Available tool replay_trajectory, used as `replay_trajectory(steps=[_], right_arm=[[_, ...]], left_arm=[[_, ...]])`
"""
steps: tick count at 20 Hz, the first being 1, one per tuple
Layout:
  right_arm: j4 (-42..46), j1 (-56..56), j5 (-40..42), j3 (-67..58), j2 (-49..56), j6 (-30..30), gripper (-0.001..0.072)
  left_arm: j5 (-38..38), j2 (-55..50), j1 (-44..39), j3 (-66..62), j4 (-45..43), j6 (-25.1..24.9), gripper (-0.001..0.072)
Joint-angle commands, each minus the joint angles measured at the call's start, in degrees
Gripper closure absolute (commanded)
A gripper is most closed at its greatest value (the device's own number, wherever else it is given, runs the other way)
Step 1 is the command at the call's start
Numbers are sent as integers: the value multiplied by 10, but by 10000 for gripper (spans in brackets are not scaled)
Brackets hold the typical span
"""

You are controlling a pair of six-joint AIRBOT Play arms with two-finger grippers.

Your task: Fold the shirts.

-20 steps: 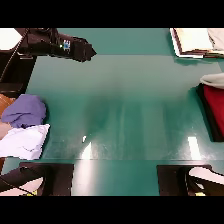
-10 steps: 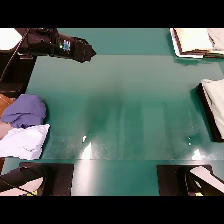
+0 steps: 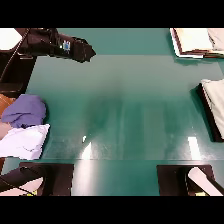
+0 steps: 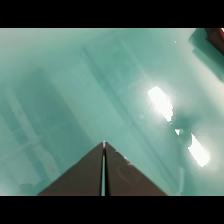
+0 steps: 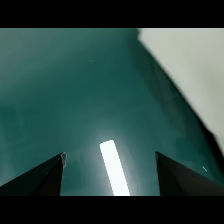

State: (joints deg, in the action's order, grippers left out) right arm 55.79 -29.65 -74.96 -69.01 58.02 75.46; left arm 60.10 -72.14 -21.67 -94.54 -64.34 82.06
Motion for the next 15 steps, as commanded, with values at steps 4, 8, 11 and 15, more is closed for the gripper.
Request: replay_trajectory(steps=[4,8,11,15], right_arm=[[-16,292,72,-18,-2,0,351],[-16,387,120,-18,-2,-1,688],[-16,406,125,-18,-2,-1,688],[-17,404,122,-18,-2,0,688]], left_arm=[[-12,0,0,0,3,0,680],[-28,0,0,0,3,0,679],[-27,0,0,0,3,0,680],[-27,0,0,0,3,0,680]])
